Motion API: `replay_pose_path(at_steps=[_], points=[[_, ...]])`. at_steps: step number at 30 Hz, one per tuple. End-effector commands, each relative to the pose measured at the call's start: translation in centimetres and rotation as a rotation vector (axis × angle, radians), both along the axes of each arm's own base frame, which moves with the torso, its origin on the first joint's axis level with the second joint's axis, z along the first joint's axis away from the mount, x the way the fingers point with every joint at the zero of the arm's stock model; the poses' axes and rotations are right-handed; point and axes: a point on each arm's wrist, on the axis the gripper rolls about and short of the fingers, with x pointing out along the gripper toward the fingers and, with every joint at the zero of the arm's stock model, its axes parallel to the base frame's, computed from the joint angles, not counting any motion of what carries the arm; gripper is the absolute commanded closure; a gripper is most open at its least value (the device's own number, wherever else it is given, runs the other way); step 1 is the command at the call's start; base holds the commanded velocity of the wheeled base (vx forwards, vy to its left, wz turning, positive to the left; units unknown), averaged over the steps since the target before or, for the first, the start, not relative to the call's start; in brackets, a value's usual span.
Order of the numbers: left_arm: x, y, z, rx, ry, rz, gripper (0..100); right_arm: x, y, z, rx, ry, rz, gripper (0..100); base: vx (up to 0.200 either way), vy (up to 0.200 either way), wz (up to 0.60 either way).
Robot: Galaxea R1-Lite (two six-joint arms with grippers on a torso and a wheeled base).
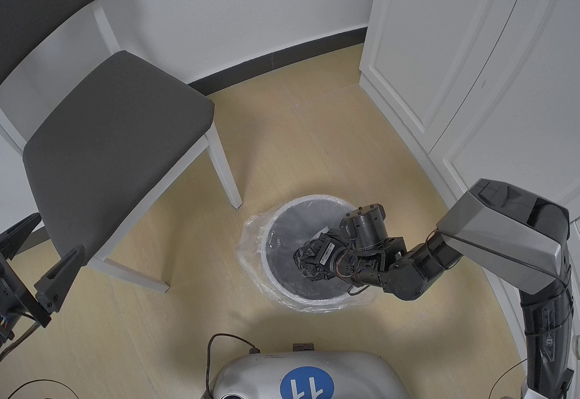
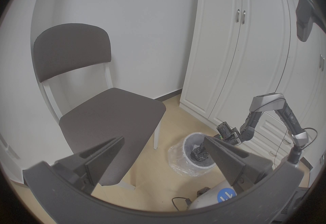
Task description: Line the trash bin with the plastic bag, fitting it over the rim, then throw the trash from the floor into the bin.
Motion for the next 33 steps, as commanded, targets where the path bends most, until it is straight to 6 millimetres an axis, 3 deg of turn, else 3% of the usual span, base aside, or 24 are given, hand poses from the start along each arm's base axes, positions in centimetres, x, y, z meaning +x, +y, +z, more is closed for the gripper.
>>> replay_pose_path(at_steps=[1, 14, 18, 22, 33], points=[[0.0, 0.0, 0.0, 0.001, 0.001, 0.000, 0, 0.5, 0.2, -0.6, -0.002, 0.010, -0.007, 100, 0.000, 0.000, 0.00], [0.2, 0.0, -0.1, 0.003, 0.014, 0.000, 0, 0.6, 0.2, -0.4, -0.003, -0.001, -0.025, 100, 0.000, 0.000, 0.00], [0.1, 0.0, -0.1, 0.003, 0.012, 0.003, 0, -0.2, 0.2, 2.1, 0.019, -0.036, -0.014, 100, 0.000, 0.000, 0.00], [0.1, 0.0, -0.1, 0.003, 0.012, 0.003, 0, -0.7, 0.2, 3.2, 0.028, -0.050, -0.011, 100, 0.000, 0.000, 0.00], [0.1, 0.0, -0.1, 0.004, 0.010, 0.003, 0, -1.0, 0.6, 2.4, 0.006, -0.022, -0.001, 100, 0.000, 0.000, 0.00]])
